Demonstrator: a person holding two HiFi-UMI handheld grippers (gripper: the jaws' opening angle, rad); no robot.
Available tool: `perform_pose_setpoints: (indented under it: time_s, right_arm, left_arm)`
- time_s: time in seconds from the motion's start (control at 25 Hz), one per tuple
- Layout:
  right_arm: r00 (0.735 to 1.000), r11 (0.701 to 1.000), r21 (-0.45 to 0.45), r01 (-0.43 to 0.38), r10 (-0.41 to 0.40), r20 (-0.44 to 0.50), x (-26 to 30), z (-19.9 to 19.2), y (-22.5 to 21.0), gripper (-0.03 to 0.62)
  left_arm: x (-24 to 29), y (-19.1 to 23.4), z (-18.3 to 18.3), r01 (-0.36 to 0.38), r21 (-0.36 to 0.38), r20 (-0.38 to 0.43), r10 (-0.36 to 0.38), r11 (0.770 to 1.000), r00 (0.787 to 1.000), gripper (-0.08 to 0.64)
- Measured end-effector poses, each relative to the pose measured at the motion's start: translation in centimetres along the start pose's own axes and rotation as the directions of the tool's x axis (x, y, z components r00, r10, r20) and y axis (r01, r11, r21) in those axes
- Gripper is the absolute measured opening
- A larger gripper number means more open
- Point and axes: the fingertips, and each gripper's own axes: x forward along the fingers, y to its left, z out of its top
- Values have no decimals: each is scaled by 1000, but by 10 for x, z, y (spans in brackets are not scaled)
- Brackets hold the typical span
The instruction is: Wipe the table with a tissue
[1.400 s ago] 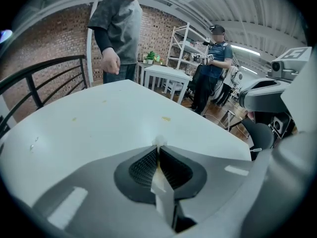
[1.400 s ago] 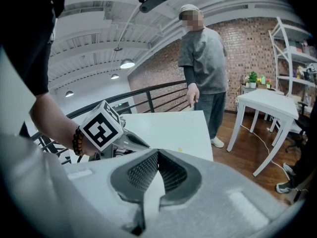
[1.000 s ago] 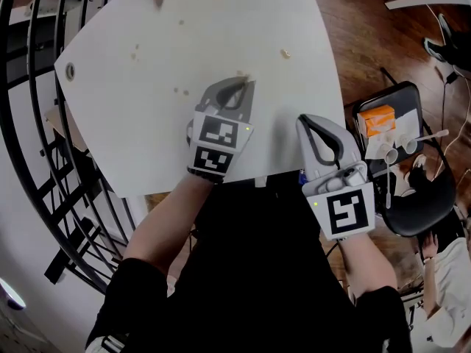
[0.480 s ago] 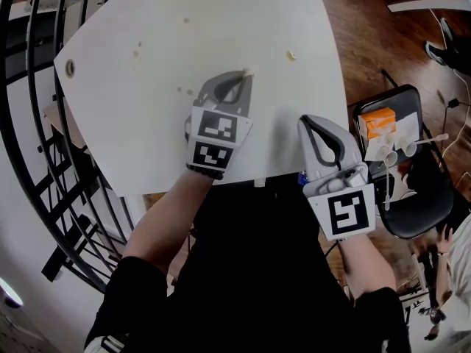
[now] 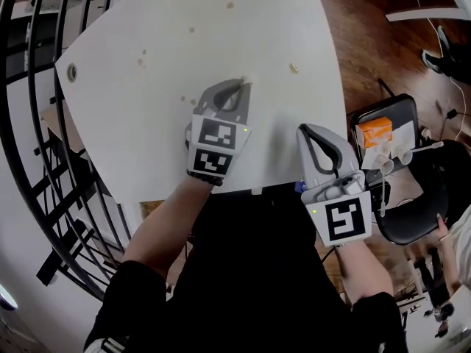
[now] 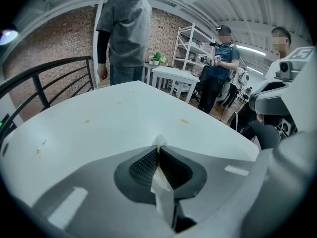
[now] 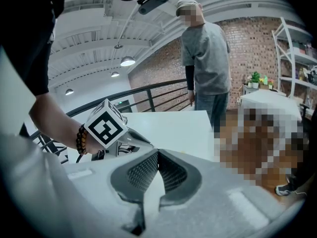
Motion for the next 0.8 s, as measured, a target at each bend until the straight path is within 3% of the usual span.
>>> perform_pose_setpoints:
  time_s: [0.8]
  right_arm:
    - [1000, 999, -26, -28, 28, 0, 14, 16, 22, -8]
  left_arm:
    - [-23, 36, 3, -50, -72, 52, 54, 996, 997, 31]
